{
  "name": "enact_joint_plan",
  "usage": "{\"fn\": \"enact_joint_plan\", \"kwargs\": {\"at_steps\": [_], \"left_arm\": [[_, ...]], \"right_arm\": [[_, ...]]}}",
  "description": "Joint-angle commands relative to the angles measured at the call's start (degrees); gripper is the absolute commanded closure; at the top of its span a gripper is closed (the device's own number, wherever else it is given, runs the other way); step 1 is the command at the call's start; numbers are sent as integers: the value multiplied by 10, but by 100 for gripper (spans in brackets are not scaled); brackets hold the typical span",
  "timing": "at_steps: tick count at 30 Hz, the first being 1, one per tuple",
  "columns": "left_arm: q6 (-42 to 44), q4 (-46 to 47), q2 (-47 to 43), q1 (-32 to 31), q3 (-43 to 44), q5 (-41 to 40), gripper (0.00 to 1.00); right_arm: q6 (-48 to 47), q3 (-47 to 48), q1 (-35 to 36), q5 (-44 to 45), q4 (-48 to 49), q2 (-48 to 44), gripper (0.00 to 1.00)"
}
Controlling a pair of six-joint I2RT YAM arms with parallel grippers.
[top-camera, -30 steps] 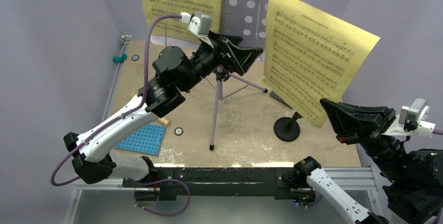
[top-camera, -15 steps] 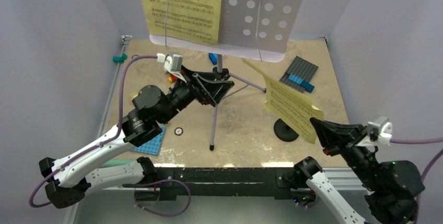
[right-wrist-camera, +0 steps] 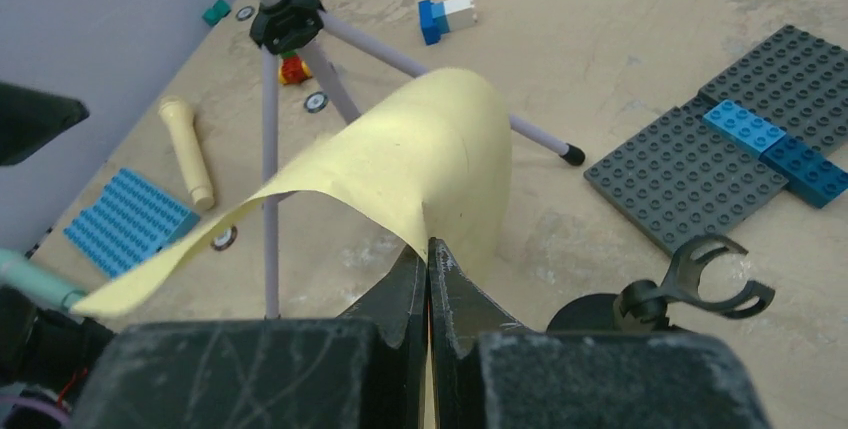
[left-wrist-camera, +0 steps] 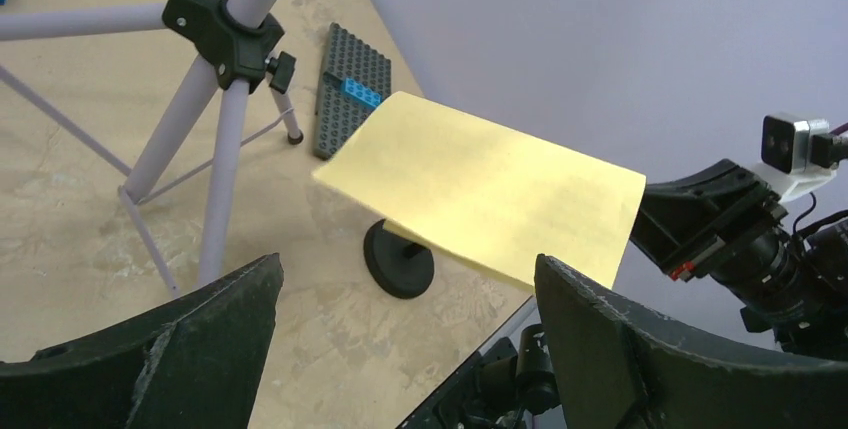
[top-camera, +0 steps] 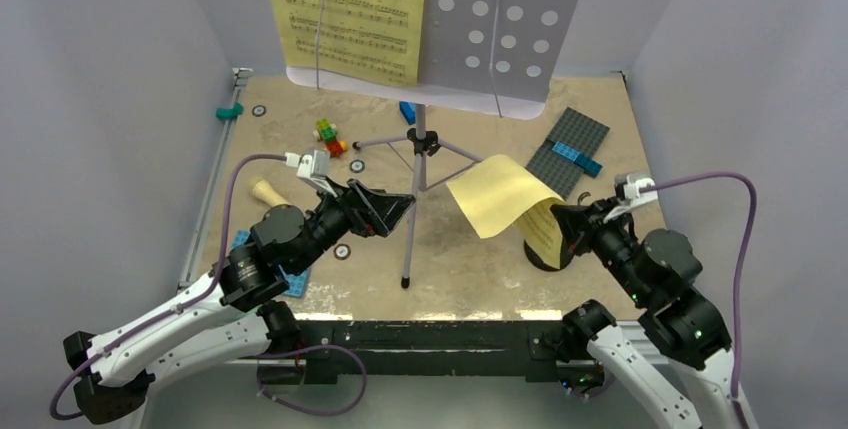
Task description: Pack up the instrument practice props
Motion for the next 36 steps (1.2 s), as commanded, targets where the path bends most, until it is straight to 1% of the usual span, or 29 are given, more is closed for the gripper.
{"fn": "enact_joint_plan", "kwargs": {"at_steps": [1, 5, 8, 10, 16, 22, 25, 27, 33, 36], "left_arm": [[-21, -26, -25, -4, -3, -26, 0], [-29, -51, -38, -4, -7, -36, 0], [-37, -64, -49, -4, -15, -43, 0], [-43, -74, -56, -4, -21, -46, 0], [-55, -97, -79, -4, -32, -55, 0], [-65, -97, -83, -4, -46, -53, 0], [-67, -100, -76, -4, -54, -53, 0], [-69, -100, -69, -4, -58, -54, 0], [-59, -88, -34, -3, -61, -48, 0], [-43, -89, -14, -2, -48, -43, 0]], "right_arm": [[-2, 15, 2, 66, 103, 74, 100], [-16, 43, 1, 111, 153, 163, 100], [-12, 79, -16, 115, 173, 250, 100], [0, 103, -39, 101, 183, 293, 100], [34, 182, -140, 50, 207, 397, 100], [98, 252, -228, -19, 228, 503, 100], [117, 303, -259, -50, 213, 584, 100], [132, 337, -278, -96, 208, 637, 100], [169, 491, -290, -205, 141, 819, 100], [200, 575, -290, -278, 145, 889, 100]]}}
